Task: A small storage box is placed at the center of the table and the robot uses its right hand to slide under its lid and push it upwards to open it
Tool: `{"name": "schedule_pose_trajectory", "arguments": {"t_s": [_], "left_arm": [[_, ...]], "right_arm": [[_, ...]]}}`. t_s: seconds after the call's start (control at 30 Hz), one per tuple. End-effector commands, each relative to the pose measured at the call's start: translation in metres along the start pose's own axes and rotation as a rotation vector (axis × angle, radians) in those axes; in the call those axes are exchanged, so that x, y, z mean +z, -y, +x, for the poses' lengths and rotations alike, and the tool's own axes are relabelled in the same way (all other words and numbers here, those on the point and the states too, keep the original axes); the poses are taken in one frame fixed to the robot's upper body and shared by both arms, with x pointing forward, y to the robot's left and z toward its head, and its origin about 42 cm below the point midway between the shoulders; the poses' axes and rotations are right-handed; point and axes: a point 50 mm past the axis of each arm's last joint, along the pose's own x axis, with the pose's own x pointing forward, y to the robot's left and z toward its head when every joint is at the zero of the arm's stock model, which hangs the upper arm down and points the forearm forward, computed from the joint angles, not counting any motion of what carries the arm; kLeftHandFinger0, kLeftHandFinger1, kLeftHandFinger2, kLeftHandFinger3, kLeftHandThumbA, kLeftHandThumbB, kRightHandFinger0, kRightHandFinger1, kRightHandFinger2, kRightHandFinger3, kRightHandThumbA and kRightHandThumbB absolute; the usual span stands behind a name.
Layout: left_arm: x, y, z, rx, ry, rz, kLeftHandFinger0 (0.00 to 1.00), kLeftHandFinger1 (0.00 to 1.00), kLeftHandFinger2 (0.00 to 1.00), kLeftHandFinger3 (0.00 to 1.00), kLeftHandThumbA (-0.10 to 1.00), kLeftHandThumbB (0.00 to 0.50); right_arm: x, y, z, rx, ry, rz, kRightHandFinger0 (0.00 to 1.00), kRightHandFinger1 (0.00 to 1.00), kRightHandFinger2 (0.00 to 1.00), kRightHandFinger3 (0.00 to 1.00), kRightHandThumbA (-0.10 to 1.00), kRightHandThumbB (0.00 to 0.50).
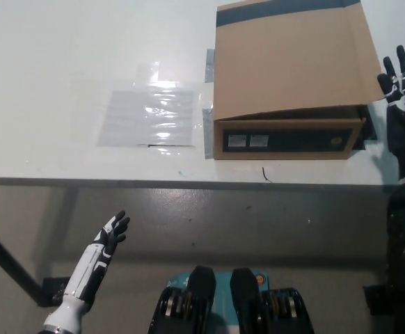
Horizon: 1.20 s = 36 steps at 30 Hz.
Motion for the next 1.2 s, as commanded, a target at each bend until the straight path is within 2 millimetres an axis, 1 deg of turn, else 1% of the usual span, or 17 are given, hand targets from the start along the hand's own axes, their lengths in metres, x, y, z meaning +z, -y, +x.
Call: {"name": "schedule_pose_trajectory", "arguments": {"t_s": [0.0, 0.07, 0.2, 0.43, 0.47, 0.5, 0.57, 0.6, 0.63, 0.67, 0.7, 0.77, 0.83, 0.9, 0.93, 1.03, 1.17], "left_arm": [[0.013, -0.004, 0.012, 0.01, 0.075, 0.012, 1.0, 1.0, 1.0, 1.0, 1.0, 0.5], [0.014, -0.004, 0.012, 0.006, 0.078, 0.008, 1.0, 1.0, 1.0, 1.0, 1.0, 0.5], [0.016, -0.005, 0.014, 0.007, 0.085, 0.008, 1.0, 1.0, 1.0, 1.0, 1.0, 0.5], [0.015, -0.006, 0.014, 0.013, 0.083, 0.012, 1.0, 1.0, 1.0, 1.0, 1.0, 0.5], [0.015, -0.006, 0.014, 0.012, 0.081, 0.008, 1.0, 1.0, 1.0, 1.0, 1.0, 0.5], [0.015, -0.005, 0.014, 0.013, 0.082, 0.007, 1.0, 1.0, 1.0, 1.0, 1.0, 0.5], [0.014, -0.004, 0.013, 0.013, 0.077, 0.002, 1.0, 1.0, 1.0, 1.0, 1.0, 0.5], [0.013, -0.004, 0.012, 0.014, 0.077, 0.001, 1.0, 1.0, 1.0, 1.0, 1.0, 0.5], [0.013, -0.004, 0.012, 0.011, 0.078, 0.004, 1.0, 1.0, 1.0, 1.0, 1.0, 0.5], [0.013, -0.004, 0.012, 0.011, 0.079, 0.005, 1.0, 1.0, 1.0, 1.0, 1.0, 0.5], [0.013, -0.004, 0.011, 0.009, 0.075, 0.001, 1.0, 1.0, 1.0, 1.0, 1.0, 0.5], [0.013, -0.004, 0.011, 0.006, 0.073, 0.005, 1.0, 1.0, 1.0, 1.0, 1.0, 0.5], [0.013, -0.004, 0.01, 0.004, 0.071, 0.002, 1.0, 1.0, 1.0, 1.0, 1.0, 0.5], [0.013, -0.004, 0.01, 0.001, 0.069, -0.003, 1.0, 1.0, 1.0, 1.0, 1.0, 0.5], [0.013, -0.004, 0.01, 0.0, 0.068, -0.003, 1.0, 1.0, 1.0, 1.0, 1.0, 0.5], [0.013, -0.004, 0.01, -0.003, 0.073, 0.007, 1.0, 1.0, 1.0, 1.0, 1.0, 0.5], [0.014, -0.004, 0.01, 0.006, 0.072, 0.007, 1.0, 1.0, 1.0, 1.0, 1.0, 0.5]], "right_arm": [[-0.001, -0.034, 0.019, 0.079, 0.014, 0.078, 1.0, 1.0, 1.0, 1.0, 1.0, 0.338], [-0.01, -0.035, 0.018, 0.078, -0.011, 0.073, 1.0, 1.0, 1.0, 1.0, 1.0, 0.334], [-0.018, -0.037, 0.015, 0.05, -0.028, 0.074, 1.0, 1.0, 1.0, 1.0, 1.0, 0.319], [-0.013, -0.024, 0.017, 0.048, -0.01, 0.044, 1.0, 1.0, 1.0, 1.0, 1.0, 0.341], [-0.009, -0.021, 0.019, 0.054, 0.005, 0.03, 1.0, 1.0, 1.0, 1.0, 1.0, 0.335], [-0.005, -0.02, 0.02, 0.058, 0.013, 0.023, 1.0, 1.0, 1.0, 1.0, 1.0, 0.345], [0.006, -0.017, 0.022, 0.074, 0.044, 0.002, 1.0, 1.0, 1.0, 1.0, 1.0, 0.324], [0.008, -0.017, 0.023, 0.075, 0.047, -0.001, 1.0, 1.0, 1.0, 1.0, 1.0, 0.322], [0.019, -0.019, 0.024, 0.079, 0.081, -0.035, 1.0, 1.0, 1.0, 1.0, 1.0, 0.341], [0.023, -0.02, 0.025, 0.083, 0.091, -0.042, 1.0, 1.0, 1.0, 1.0, 1.0, 0.344], [0.031, -0.021, 0.026, 0.094, 0.117, -0.043, 1.0, 1.0, 1.0, 1.0, 1.0, 0.362], [0.041, -0.023, 0.027, 0.107, 0.153, -0.044, 1.0, 1.0, 1.0, 1.0, 1.0, 0.348], [0.059, -0.025, 0.029, 0.099, 0.201, -0.083, 1.0, 1.0, 1.0, 1.0, 1.0, 0.376], [0.07, -0.027, 0.03, 0.105, 0.228, -0.113, 1.0, 1.0, 1.0, 1.0, 1.0, 0.381], [0.074, -0.028, 0.03, 0.106, 0.236, -0.117, 1.0, 1.0, 1.0, 1.0, 1.0, 0.389], [0.083, -0.028, 0.03, 0.105, 0.252, -0.117, 1.0, 1.0, 1.0, 1.0, 1.0, 0.364], [0.082, -0.028, 0.03, 0.101, 0.254, -0.106, 1.0, 1.0, 1.0, 1.0, 1.0, 0.353]]}}
